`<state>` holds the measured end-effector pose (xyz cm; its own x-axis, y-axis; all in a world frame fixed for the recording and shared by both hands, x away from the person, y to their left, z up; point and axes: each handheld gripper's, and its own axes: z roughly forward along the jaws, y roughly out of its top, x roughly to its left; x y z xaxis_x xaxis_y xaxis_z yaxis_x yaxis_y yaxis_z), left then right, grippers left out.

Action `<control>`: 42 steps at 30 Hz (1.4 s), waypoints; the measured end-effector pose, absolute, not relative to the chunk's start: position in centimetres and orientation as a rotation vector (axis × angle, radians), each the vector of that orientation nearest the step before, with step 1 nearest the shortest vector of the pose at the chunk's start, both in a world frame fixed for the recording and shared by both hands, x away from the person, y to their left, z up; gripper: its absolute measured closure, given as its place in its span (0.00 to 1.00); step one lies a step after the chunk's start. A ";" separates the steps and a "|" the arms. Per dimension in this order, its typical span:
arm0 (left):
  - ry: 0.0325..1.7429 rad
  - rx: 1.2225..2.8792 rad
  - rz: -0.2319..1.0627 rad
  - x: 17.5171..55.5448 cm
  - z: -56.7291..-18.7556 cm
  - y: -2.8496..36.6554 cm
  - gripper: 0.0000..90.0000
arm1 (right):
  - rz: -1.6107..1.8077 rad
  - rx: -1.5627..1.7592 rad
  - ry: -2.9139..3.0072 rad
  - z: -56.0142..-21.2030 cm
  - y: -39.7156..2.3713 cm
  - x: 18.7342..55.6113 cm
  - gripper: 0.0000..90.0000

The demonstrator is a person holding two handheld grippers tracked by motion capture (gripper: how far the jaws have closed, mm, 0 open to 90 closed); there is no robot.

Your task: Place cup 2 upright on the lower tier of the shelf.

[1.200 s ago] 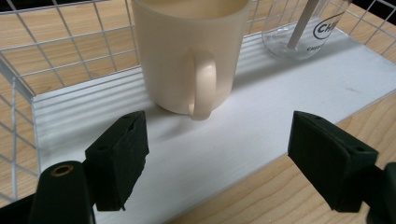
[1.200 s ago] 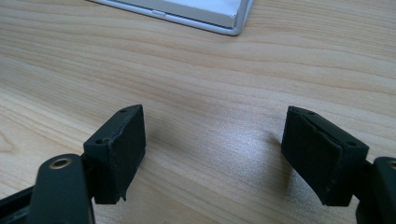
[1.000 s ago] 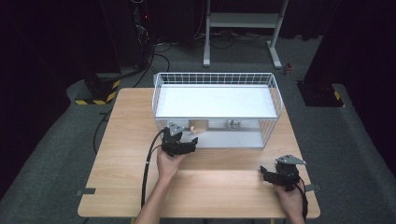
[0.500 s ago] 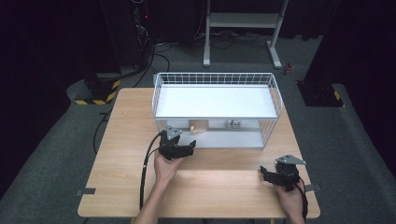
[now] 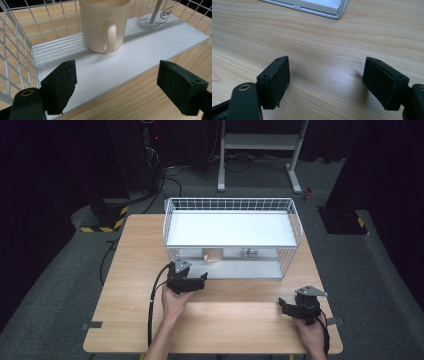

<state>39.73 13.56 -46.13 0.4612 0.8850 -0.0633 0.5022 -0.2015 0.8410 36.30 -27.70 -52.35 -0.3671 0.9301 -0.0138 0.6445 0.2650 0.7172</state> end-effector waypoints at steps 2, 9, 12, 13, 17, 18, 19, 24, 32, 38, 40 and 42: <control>1.172 1.846 0.559 39.6 -46.1 13.6 0.18 | 0.878 1.424 2.106 -52.3 -27.7 36.3 0.24; 1.163 1.844 0.549 39.2 -45.9 13.9 0.18 | 0.878 1.424 2.105 -52.3 -27.7 36.3 0.24; 1.158 1.848 0.551 39.1 -45.8 13.9 0.18 | 0.878 1.426 2.105 -52.3 -27.7 36.3 0.24; 1.155 1.844 0.549 38.9 -45.7 13.9 0.18 | 0.878 1.424 2.105 -52.3 -27.7 36.3 0.24; 1.151 1.844 0.545 38.7 -45.7 14.1 0.18 | 0.878 1.424 2.105 -52.3 -27.7 36.3 0.24; 1.151 1.844 0.545 38.7 -45.7 14.1 0.18 | 0.878 1.424 2.105 -52.3 -27.7 36.3 0.24; 1.155 1.838 0.543 38.6 -45.8 14.1 0.18 | 0.878 1.424 2.105 -52.3 -27.7 36.3 0.24; 1.151 1.815 0.540 38.3 -45.7 14.5 0.18 | 0.878 1.424 2.106 -52.3 -27.7 36.3 0.24; 1.168 1.799 0.537 37.6 -45.9 15.3 0.19 | 0.878 1.424 2.105 -52.3 -27.7 36.3 0.24; 1.181 1.762 0.552 36.9 -46.1 16.0 0.20 | 0.877 1.426 2.105 -52.3 -27.7 36.3 0.24; 1.182 1.758 0.554 36.8 -46.1 16.2 0.20 | 0.878 1.424 2.105 -52.3 -27.7 36.3 0.24; 1.183 1.756 0.555 36.6 -46.1 16.4 0.20 | 0.878 1.424 2.105 -52.3 -27.7 36.3 0.24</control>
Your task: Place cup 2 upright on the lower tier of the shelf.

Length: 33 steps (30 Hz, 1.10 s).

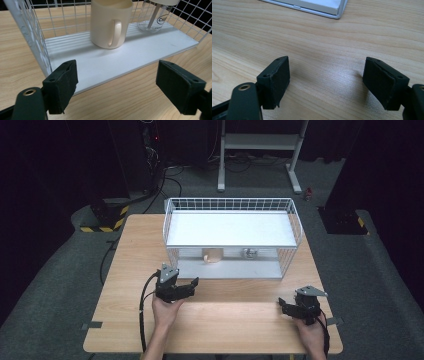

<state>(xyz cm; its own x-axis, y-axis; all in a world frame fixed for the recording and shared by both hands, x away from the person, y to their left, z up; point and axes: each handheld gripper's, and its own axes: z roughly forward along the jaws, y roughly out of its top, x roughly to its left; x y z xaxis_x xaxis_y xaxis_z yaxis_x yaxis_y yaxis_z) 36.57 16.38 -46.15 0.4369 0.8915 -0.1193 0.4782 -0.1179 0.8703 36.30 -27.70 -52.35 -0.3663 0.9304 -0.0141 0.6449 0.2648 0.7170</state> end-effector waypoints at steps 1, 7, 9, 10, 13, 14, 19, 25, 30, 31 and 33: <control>1.184 1.750 0.556 36.4 -46.2 16.6 0.20 | 0.878 1.424 2.105 -52.3 -27.7 36.3 0.24; 1.193 1.747 0.559 36.1 -46.3 17.0 0.20 | 0.878 1.424 2.105 -52.3 -27.7 36.3 0.24; 1.198 1.748 0.561 35.9 -46.4 17.3 0.20 | 0.878 1.424 2.105 -52.3 -27.7 36.3 0.24; 1.198 1.748 0.561 35.9 -46.4 17.3 0.20 | 0.878 1.424 2.105 -52.3 -27.7 36.3 0.24; 1.207 1.747 0.571 35.6 -46.5 17.7 0.21 | 0.878 1.426 2.105 -52.3 -27.7 36.3 0.24; 1.207 1.747 0.571 35.6 -46.5 17.7 0.21 | 0.878 1.426 2.105 -52.3 -27.7 36.3 0.24; 1.222 1.748 0.575 35.2 -46.7 18.3 0.21 | 0.878 1.424 2.105 -52.3 -27.7 36.3 0.24; 1.230 1.765 0.579 34.8 -46.9 18.7 0.22 | 0.878 1.423 2.106 -52.3 -27.7 36.3 0.24; 1.239 1.756 0.584 34.4 -47.0 19.1 0.22 | 0.878 1.422 2.107 -52.3 -27.7 36.3 0.24; 1.240 1.752 0.585 34.4 -47.0 19.1 0.22 | 0.878 1.422 2.107 -52.3 -27.7 36.3 0.24; 1.242 1.749 0.585 34.3 -47.1 19.3 0.22 | 0.878 1.423 2.106 -52.3 -27.7 36.3 0.24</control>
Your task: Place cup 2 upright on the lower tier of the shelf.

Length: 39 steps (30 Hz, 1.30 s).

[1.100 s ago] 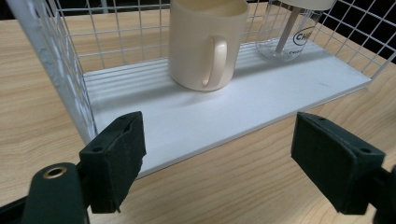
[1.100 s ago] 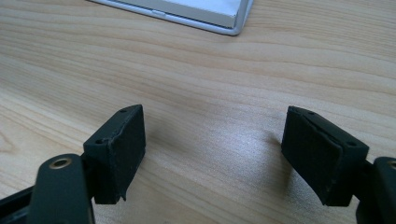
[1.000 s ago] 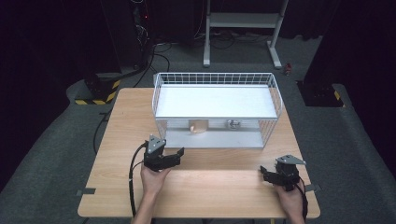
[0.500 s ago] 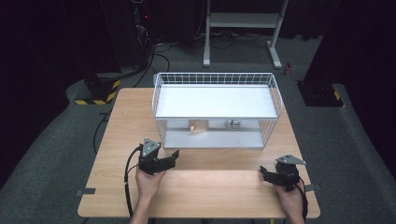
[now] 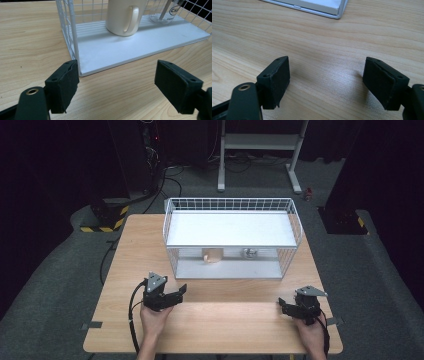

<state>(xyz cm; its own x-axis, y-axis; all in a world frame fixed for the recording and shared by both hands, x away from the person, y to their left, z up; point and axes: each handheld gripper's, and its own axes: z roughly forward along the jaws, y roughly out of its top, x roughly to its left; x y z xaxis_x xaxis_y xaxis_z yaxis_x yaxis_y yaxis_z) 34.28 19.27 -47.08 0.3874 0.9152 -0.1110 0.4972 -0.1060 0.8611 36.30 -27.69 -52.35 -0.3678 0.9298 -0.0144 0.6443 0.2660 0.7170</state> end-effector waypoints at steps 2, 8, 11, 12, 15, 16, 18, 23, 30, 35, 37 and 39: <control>1.243 1.753 0.587 34.2 -47.2 19.3 0.22 | 0.878 1.422 2.107 -52.3 -27.7 36.3 0.24; 1.255 1.771 0.596 34.0 -47.6 19.6 0.22 | 0.878 1.423 2.107 -52.3 -27.7 36.3 0.24; 1.268 1.774 0.592 33.9 -47.8 19.9 0.22 | 0.878 1.423 2.107 -52.3 -27.7 36.3 0.24; 1.272 1.774 0.597 33.9 -47.9 19.9 0.22 | 0.878 1.423 2.107 -52.3 -27.7 36.3 0.24; 1.283 1.776 0.594 33.9 -48.1 20.1 0.22 | 0.878 1.423 2.107 -52.3 -27.7 36.3 0.24; 1.281 1.781 0.591 33.9 -48.2 20.2 0.22 | 0.878 1.423 2.107 -52.3 -27.7 36.3 0.24; 1.284 1.786 0.593 33.8 -48.3 20.3 0.23 | 0.878 1.423 2.107 -52.3 -27.7 36.3 0.24; 1.299 1.795 0.597 33.9 -48.7 20.4 0.23 | 0.878 1.423 2.107 -52.3 -27.7 36.3 0.24; 1.318 1.815 0.601 34.0 -49.3 20.7 0.23 | 0.878 1.423 2.107 -52.3 -27.7 36.3 0.24; 1.323 1.830 0.592 34.1 -49.5 20.7 0.22 | 0.878 1.423 2.106 -52.3 -27.7 36.3 0.24; 1.325 1.832 0.593 34.2 -49.6 20.7 0.22 | 0.878 1.423 2.107 -52.3 -27.7 36.3 0.24; 1.334 1.846 0.599 34.3 -49.9 20.8 0.22 | 0.878 1.422 2.107 -52.3 -27.7 36.3 0.24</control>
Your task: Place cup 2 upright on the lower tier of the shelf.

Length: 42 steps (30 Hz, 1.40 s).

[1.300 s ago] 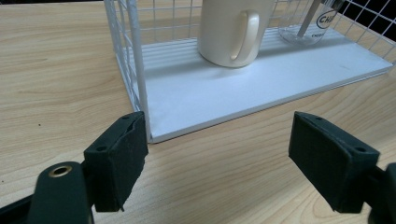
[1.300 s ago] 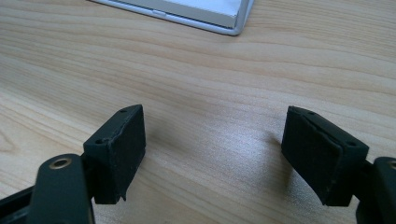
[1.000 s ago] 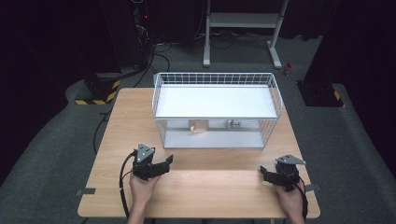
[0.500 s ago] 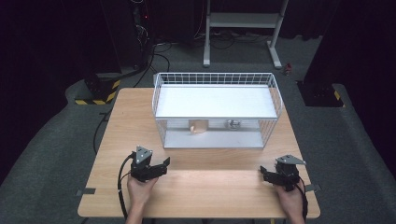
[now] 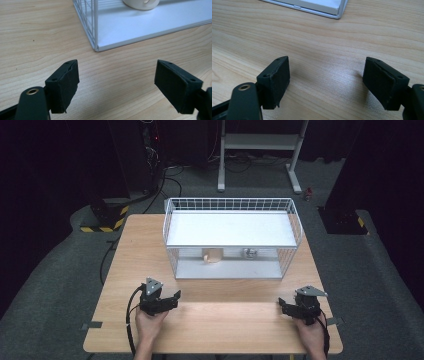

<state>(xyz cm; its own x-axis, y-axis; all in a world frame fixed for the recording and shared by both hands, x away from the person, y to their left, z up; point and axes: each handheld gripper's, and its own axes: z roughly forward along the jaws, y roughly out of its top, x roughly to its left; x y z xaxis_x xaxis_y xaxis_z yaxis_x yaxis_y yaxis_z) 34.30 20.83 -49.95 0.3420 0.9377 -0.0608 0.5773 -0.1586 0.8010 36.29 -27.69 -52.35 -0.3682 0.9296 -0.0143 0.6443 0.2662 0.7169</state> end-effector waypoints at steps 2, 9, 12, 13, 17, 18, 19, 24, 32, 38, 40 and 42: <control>1.347 1.851 0.599 34.4 -50.3 20.9 0.22 | 0.878 1.423 2.107 -52.3 -27.7 36.3 0.24; 1.379 1.846 0.627 34.3 -51.1 21.0 0.22 | 0.878 1.422 2.107 -52.3 -27.7 36.3 0.24; 1.385 1.862 0.631 34.4 -51.4 21.0 0.22 | 0.878 1.423 2.107 -52.3 -27.7 36.3 0.24; 1.393 1.880 0.644 34.6 -51.7 20.8 0.22 | 0.878 1.423 2.107 -52.3 -27.7 36.3 0.24; 1.406 1.878 0.650 34.6 -52.0 20.8 0.22 | 0.878 1.423 2.106 -52.3 -27.7 36.3 0.24; 1.406 1.878 0.650 34.6 -52.0 20.8 0.22 | 0.878 1.423 2.106 -52.3 -27.7 36.3 0.24; 1.403 1.890 0.670 34.7 -52.1 20.8 0.22 | 0.878 1.423 2.107 -52.3 -27.7 36.3 0.24; 1.409 1.906 0.673 34.9 -52.4 20.7 0.22 | 0.878 1.423 2.106 -52.3 -27.7 36.3 0.24; 1.424 1.932 0.657 35.2 -52.8 20.6 0.22 | 0.878 1.423 2.106 -52.3 -27.7 36.3 0.24; 1.445 1.923 0.647 35.3 -52.8 20.7 0.21 | 0.878 1.423 2.106 -52.4 -27.7 36.3 0.24; 1.457 1.915 0.649 35.3 -52.8 20.7 0.21 | 0.878 1.422 2.106 -52.4 -27.7 36.3 0.24; 1.463 1.913 0.651 35.3 -52.8 20.7 0.21 | 0.878 1.422 2.106 -52.4 -27.7 36.3 0.24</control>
<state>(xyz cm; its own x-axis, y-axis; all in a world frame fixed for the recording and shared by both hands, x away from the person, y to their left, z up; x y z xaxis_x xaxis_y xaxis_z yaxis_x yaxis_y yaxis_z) 35.27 20.67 -52.85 0.2594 0.9658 0.0064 0.6512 -0.1798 0.7373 36.29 -27.69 -52.35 -0.3678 0.9298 -0.0150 0.6440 0.2663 0.7172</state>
